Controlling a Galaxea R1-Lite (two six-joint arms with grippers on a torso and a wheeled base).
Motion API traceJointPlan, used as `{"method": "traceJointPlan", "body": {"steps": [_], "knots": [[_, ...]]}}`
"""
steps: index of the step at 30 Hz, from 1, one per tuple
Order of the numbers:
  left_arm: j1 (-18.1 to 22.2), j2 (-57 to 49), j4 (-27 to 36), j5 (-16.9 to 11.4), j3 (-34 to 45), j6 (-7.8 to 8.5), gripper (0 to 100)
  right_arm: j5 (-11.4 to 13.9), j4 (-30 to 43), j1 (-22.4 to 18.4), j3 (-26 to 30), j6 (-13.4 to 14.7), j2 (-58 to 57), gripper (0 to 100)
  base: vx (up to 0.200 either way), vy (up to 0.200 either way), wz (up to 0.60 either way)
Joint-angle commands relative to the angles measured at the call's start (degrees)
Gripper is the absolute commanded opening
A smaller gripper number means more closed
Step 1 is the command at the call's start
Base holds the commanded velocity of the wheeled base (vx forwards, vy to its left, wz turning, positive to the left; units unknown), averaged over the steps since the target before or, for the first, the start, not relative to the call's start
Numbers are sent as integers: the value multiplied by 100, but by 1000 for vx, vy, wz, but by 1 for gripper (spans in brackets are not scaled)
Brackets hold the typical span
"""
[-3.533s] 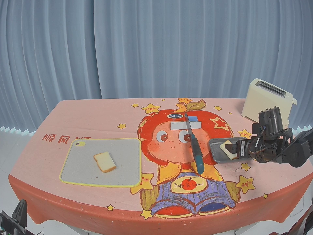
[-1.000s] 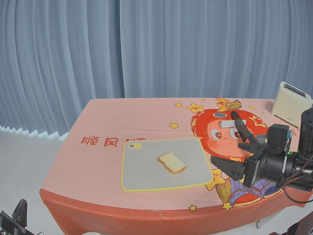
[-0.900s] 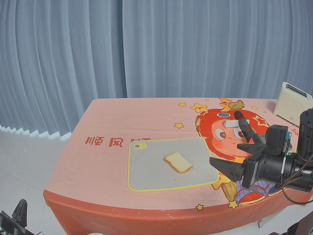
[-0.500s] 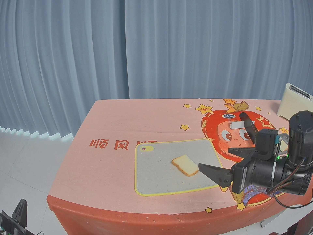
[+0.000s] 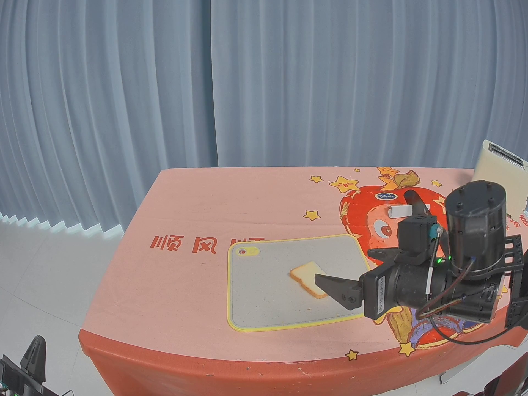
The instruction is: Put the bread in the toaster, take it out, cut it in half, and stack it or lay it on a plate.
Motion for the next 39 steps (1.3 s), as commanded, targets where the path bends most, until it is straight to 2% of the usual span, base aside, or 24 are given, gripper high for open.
{"method": "traceJointPlan", "body": {"steps": [1, 5, 10, 19, 23, 31, 39], "knots": [[2, -93, 0, 0, 101, -2, 0, 1, -10, -154, -119, -97, 388, 100, 0, 0, 0], [2, -93, 0, 0, 101, -2, 0, 10, -19, -348, -92, -282, 546, 100, 0, 0, 0], [2, -93, 0, 0, 101, -2, 0, 45, -19, -392, -119, -361, 625, 100, 0, 0, 0], [2, -93, 0, 0, 101, -2, 0, 97, -19, -286, -259, -361, 1065, 100, 0, 0, 0], [2, -93, 0, 0, 101, -2, 0, 97, -10, -119, -532, -370, 1372, 100, 0, 0, 0], [2, -93, 0, 0, 101, -2, 0, 97, -19, -66, -1121, -370, 2049, 100, 0, 0, 0], [2, -93, 0, 0, 101, -2, 0, 89, -10, 4, -1253, -361, 2295, 100, 0, 0, 0]]}}
